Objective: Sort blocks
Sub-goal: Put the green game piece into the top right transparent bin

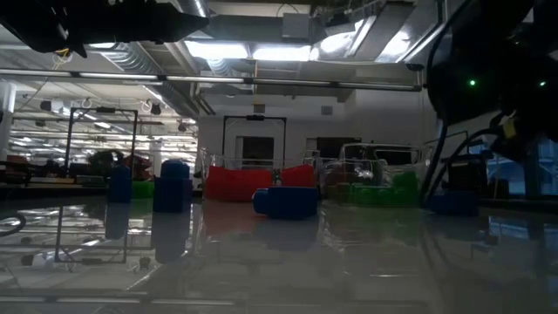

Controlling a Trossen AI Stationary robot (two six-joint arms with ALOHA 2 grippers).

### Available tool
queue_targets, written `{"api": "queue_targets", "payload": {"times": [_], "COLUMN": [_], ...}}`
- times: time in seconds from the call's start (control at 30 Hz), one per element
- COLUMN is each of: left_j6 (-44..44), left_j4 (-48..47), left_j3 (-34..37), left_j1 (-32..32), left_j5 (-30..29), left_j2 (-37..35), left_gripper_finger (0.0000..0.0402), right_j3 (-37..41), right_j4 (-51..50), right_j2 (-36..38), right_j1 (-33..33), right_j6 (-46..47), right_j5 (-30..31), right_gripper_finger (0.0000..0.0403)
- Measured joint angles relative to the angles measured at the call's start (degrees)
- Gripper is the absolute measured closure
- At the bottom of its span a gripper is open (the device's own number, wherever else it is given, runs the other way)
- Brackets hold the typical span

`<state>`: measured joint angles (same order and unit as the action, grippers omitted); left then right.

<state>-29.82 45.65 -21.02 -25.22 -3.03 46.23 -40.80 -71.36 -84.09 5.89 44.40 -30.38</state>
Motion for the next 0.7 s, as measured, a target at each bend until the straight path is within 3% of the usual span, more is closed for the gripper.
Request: {"api": "queue_targets", "payload": {"times": [0.7], "left_j6": [0.0], "left_j4": [0.0], "left_j3": [0.0], "left_j1": [0.0], "left_j5": [0.0], "left_j2": [0.0], "left_gripper_finger": [0.0149], "right_j3": [3.8], "right_j4": [6.8], "right_j2": [-0.4], "right_j1": [0.0], "right_j6": [0.1], "right_j5": [0.6], "right_gripper_finger": [0.0127]}}
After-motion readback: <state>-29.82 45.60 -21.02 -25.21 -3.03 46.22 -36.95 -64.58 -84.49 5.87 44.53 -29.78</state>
